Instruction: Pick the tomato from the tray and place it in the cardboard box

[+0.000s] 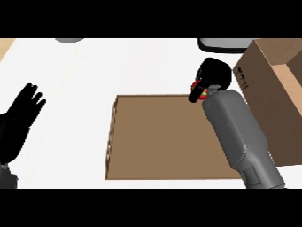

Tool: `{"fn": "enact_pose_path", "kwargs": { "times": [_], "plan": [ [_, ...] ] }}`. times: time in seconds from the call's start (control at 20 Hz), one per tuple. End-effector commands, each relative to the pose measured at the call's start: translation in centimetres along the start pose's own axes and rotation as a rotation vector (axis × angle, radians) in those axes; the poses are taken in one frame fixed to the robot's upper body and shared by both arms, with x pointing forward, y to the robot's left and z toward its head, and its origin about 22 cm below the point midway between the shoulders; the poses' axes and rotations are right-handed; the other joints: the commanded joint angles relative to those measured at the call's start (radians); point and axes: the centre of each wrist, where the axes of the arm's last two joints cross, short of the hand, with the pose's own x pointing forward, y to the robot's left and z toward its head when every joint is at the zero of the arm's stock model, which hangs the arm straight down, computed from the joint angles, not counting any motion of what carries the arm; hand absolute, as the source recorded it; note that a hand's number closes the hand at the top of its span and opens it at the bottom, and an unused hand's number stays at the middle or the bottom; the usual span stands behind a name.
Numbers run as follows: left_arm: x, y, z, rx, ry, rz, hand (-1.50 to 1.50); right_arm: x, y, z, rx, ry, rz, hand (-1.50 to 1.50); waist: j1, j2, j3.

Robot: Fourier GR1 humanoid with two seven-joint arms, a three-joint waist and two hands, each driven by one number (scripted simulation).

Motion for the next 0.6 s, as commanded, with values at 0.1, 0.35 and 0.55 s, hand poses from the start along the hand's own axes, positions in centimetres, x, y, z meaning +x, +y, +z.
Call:
{"fn": "enact_pose_path", "kwargs": {
  "times": [0.1,0.35,0.55],
  "plan": [
    [-1.4,-0.1,0.2,0.014,0.011,-0.011,0.0,4.4,-5.9,4.0,-0.182,-0.055,-0.006,1.5,-0.02,-0.01,-0.001],
    [0.3,1.7,-0.3,0.039,0.003,-0.005,0.0,5.3,-10.7,6.1,-0.396,-0.028,-0.075,1.5,-0.017,-0.008,-0.001],
    [2.0,1.5,0.0,0.031,0.006,-0.006,0.0,5.7,-14.8,8.7,-0.542,0.068,-0.116,1.5,-0.016,-0.011,0.0]
  ]
}}
